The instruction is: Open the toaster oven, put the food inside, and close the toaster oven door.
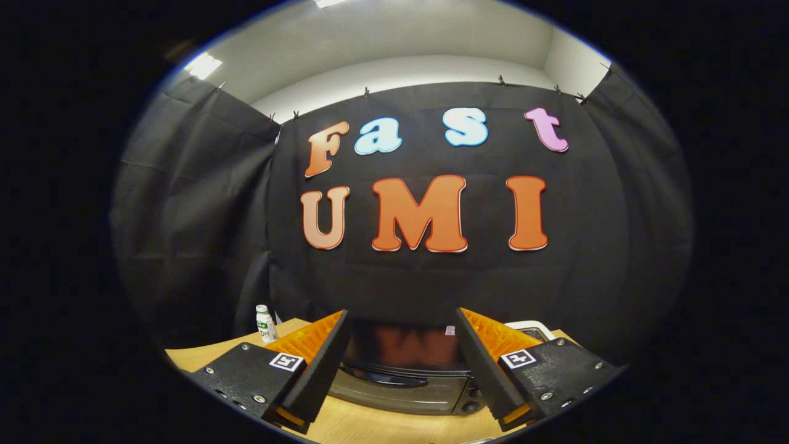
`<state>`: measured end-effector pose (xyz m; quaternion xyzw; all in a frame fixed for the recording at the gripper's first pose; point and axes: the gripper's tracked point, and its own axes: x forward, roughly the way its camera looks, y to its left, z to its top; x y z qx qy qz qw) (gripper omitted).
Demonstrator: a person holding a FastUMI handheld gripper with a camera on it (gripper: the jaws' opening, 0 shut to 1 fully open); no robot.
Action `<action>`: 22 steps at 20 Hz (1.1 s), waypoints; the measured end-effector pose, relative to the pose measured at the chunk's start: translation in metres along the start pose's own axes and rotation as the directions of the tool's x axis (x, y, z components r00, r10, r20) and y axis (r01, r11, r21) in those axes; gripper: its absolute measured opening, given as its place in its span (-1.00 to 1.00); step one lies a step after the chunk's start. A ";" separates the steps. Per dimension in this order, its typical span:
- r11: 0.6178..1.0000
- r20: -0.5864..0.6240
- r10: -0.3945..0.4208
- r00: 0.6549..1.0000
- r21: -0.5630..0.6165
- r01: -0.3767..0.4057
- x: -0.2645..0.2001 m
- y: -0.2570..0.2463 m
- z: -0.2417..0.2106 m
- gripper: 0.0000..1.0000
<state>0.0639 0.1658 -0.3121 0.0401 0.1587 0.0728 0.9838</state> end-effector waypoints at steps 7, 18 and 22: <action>0.999 -0.120 -0.013 0.993 0.047 0.018 0.050 0.021 -0.075 1.00; 0.990 -0.129 -0.142 0.981 0.009 0.144 0.062 0.018 -0.125 0.99; 0.989 -0.082 -0.146 0.986 0.016 0.147 0.046 0.025 -0.127 0.86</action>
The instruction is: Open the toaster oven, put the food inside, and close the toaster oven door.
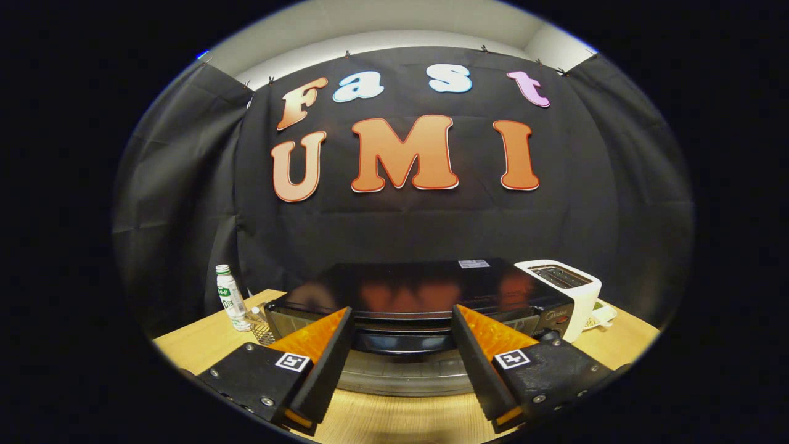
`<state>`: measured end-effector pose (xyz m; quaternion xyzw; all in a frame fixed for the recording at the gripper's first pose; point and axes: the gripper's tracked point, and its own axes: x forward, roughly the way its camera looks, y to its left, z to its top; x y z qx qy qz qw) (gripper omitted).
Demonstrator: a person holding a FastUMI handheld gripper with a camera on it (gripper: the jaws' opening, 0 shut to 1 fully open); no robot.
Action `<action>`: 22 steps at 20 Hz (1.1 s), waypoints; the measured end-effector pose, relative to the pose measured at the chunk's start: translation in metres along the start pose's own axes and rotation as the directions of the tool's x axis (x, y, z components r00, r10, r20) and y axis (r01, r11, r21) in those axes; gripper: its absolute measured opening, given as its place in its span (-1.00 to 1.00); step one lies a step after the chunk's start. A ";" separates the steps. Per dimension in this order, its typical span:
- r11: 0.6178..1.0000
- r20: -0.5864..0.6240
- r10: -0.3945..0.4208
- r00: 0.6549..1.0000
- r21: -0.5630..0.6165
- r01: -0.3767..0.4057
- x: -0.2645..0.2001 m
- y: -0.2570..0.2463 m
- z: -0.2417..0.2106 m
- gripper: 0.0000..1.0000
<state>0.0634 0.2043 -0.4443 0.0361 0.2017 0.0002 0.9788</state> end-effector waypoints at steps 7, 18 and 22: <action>0.999 -0.047 0.033 0.998 -0.006 -0.033 -0.066 0.008 -0.032 0.62; 0.991 -0.374 0.134 0.918 0.041 -0.128 -0.137 0.017 -0.151 0.62; 0.983 -0.474 0.183 0.861 0.115 -0.146 -0.148 0.027 -0.192 0.61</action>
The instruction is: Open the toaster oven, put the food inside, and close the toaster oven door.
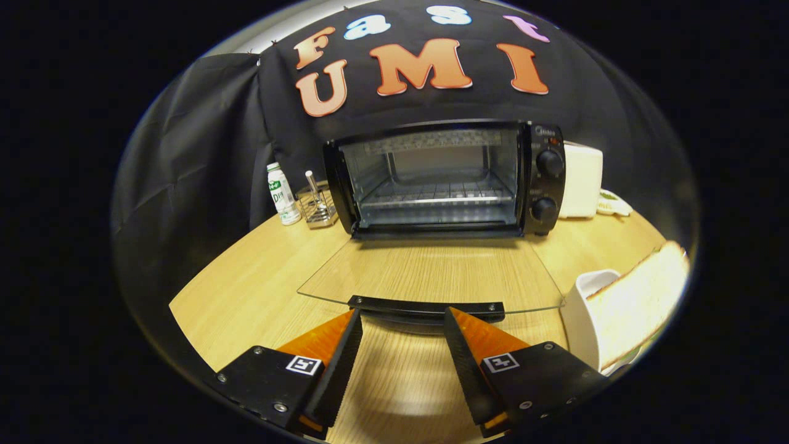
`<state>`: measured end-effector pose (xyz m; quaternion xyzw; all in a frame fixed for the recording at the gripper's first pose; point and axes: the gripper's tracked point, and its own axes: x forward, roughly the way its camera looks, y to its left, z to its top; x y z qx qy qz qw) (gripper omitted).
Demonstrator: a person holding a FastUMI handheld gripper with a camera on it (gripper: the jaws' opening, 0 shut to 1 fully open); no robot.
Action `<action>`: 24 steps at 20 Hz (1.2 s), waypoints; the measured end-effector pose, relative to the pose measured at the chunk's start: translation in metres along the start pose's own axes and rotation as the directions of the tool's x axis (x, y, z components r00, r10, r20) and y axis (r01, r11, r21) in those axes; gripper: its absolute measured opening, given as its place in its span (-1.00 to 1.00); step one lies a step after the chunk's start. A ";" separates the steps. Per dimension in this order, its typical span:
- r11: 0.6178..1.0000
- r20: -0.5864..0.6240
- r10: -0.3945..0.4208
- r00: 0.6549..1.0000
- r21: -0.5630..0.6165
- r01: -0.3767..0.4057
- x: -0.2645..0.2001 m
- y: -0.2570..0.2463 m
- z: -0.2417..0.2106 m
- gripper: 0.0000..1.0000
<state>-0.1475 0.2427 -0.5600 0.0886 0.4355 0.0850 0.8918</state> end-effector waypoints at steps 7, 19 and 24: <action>0.999 0.006 0.013 1.000 -0.030 -0.012 -0.008 0.001 0.002 0.50; 0.999 0.175 0.051 0.983 0.007 -0.053 -0.135 -0.087 0.128 0.86; 0.996 0.123 -0.032 0.992 0.083 0.022 -0.148 -0.169 0.143 0.89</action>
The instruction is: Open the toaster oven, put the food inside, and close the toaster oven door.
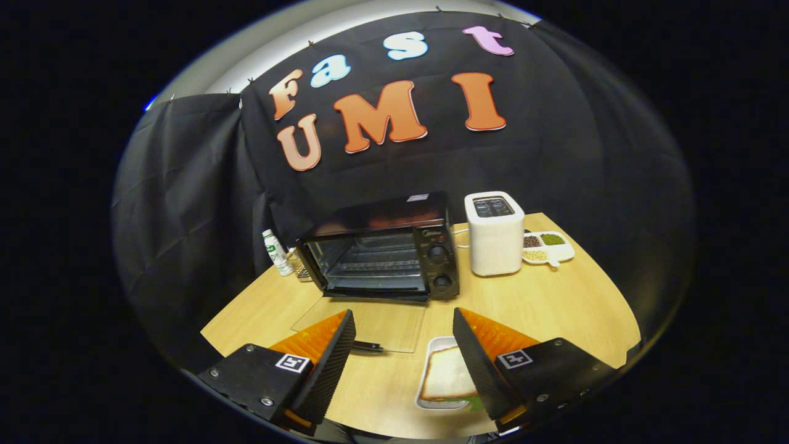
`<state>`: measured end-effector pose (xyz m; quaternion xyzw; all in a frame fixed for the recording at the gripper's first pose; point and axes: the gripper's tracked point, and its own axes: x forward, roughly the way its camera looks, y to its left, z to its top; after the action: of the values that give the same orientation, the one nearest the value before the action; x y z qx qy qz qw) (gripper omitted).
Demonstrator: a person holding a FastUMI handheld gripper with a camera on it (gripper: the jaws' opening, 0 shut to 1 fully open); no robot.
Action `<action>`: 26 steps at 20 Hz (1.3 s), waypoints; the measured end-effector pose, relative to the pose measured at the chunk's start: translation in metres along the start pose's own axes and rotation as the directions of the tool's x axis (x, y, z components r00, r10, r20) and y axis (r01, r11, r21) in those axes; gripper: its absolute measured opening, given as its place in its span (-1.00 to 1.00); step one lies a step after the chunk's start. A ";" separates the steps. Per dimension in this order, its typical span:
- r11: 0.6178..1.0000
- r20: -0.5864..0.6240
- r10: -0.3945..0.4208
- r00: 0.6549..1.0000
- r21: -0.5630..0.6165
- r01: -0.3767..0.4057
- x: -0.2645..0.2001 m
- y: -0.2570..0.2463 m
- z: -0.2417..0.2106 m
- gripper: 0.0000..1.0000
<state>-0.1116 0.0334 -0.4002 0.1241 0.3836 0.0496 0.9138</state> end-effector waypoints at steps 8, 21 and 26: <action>0.990 -0.138 0.010 0.990 0.141 0.009 0.008 -0.067 -0.035 0.94; 0.896 -0.329 0.230 0.916 0.439 -0.067 0.020 -0.071 -0.098 -0.06; 0.907 -0.320 0.216 0.922 0.416 -0.068 0.018 -0.073 -0.080 -0.34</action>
<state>-0.1562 -0.0187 -0.4857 0.3237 0.5356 0.0600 0.7777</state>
